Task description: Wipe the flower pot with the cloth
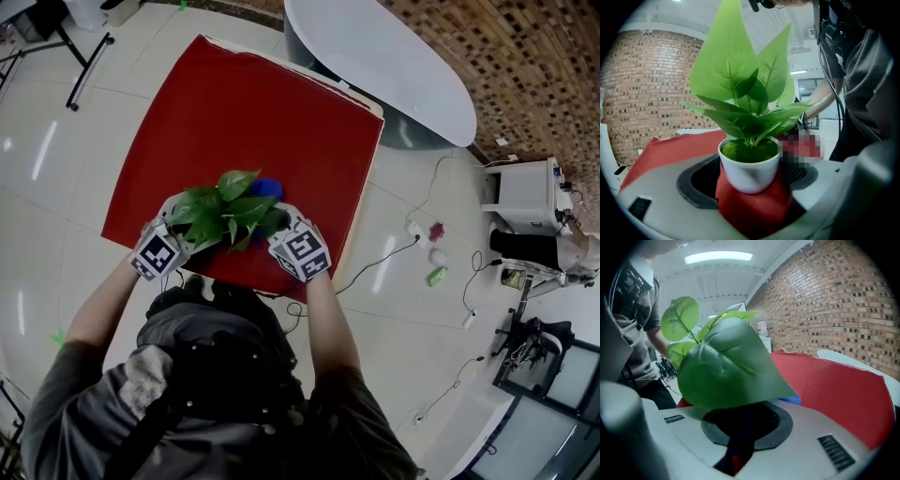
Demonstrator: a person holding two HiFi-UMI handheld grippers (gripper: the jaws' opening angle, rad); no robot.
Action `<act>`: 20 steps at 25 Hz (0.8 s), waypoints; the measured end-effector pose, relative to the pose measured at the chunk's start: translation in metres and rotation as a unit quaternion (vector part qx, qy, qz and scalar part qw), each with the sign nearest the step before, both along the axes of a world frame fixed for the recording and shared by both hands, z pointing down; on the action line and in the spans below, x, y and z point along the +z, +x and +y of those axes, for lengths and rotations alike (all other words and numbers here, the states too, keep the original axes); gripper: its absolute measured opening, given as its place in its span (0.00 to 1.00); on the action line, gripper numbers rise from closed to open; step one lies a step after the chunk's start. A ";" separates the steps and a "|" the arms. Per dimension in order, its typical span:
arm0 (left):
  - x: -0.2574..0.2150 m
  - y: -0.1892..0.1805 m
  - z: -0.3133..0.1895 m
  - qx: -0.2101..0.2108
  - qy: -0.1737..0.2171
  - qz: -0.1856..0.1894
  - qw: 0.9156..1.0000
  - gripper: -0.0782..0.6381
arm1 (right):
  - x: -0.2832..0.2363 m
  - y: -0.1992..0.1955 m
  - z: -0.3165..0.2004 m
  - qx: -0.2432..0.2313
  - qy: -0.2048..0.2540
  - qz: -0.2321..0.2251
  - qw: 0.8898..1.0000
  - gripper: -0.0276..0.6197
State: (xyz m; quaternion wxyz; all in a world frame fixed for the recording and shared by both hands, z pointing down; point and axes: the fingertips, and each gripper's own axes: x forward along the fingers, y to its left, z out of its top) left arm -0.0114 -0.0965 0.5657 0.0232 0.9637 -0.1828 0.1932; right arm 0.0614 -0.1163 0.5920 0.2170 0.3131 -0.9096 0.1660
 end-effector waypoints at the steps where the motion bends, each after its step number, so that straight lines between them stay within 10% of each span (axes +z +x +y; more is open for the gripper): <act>1: 0.000 0.001 -0.001 0.000 -0.001 0.000 1.000 0.73 | 0.001 -0.003 -0.004 -0.012 0.004 0.003 1.000 0.14; 20: 0.006 -0.005 -0.004 -0.004 -0.021 0.021 1.000 0.73 | -0.002 -0.027 0.029 -0.004 -0.002 -0.034 0.999 0.14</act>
